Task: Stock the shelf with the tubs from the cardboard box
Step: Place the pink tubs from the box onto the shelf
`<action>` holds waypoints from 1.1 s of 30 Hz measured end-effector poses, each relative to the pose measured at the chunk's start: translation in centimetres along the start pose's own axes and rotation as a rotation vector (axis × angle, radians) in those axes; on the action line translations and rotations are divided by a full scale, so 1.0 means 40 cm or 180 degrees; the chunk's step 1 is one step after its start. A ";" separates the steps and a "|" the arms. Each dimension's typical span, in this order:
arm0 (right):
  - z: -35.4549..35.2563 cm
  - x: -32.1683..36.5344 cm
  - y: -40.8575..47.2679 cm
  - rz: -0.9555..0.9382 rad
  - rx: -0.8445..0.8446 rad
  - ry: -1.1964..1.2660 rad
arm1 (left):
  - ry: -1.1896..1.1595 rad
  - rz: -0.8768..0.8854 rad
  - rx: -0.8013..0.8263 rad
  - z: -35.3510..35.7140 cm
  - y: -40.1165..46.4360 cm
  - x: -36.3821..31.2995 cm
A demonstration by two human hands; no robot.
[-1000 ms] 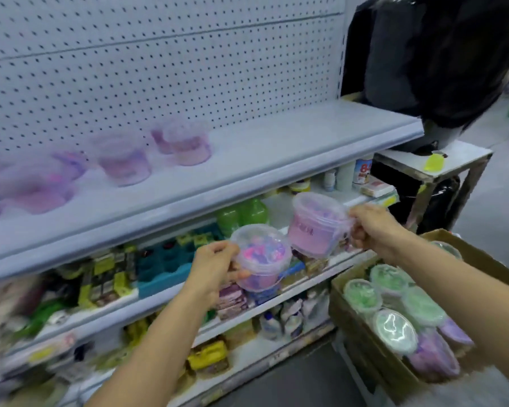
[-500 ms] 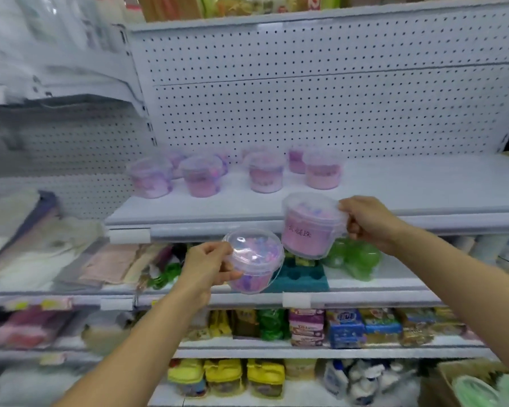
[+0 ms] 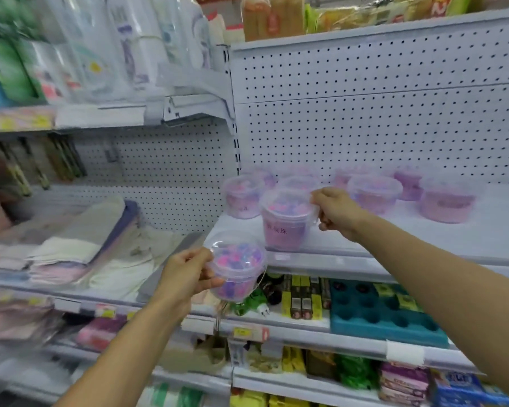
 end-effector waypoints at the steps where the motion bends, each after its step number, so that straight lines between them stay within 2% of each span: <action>1: 0.028 0.002 0.016 -0.0003 0.0018 -0.0031 | -0.0008 -0.0001 -0.0006 -0.019 0.012 -0.004; 8: 0.131 0.004 0.087 0.0162 0.0123 -0.0131 | -0.0259 -0.0064 0.0087 -0.095 0.063 -0.020; 15: 0.153 0.012 0.109 0.0147 -0.0211 -0.0104 | -0.0556 -0.0086 0.0116 -0.093 0.087 -0.055; 18: 0.158 0.000 0.113 0.0187 -0.0198 -0.0177 | -0.0652 -0.0116 0.0164 -0.084 0.086 -0.064; 21: 0.142 0.007 0.100 0.0004 -0.0229 -0.0980 | -0.0728 -0.0177 0.0209 -0.083 0.082 -0.070; 23: 0.122 0.047 0.075 -0.0535 -0.0552 -0.1771 | -0.0722 -0.0201 0.0266 -0.079 0.079 -0.076; 24: 0.119 0.072 0.051 -0.0790 -0.0650 -0.1862 | -0.0699 -0.0201 0.0305 -0.074 0.078 -0.078; 26: 0.134 0.113 -0.004 -0.0932 -0.0285 -0.1563 | -0.0608 -0.0198 0.0413 -0.055 0.073 -0.085; 28: 0.164 0.124 -0.061 -0.0547 0.0549 -0.1345 | -0.0483 -0.0199 0.0574 -0.020 0.066 -0.090; 30: 0.173 0.111 -0.106 -0.0223 0.1108 -0.1547 | -0.0353 -0.0199 0.0768 0.025 0.062 -0.090; 33: 0.129 0.090 -0.125 -0.0173 0.1097 -0.1354 | -0.0130 -0.0151 0.1110 0.100 0.048 -0.098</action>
Point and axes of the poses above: each hand's wrist, its own y-axis towards the middle knuckle, its own z-axis out of the palm, x = y × z, the point moved 5 cm from there along y, towards the middle knuckle
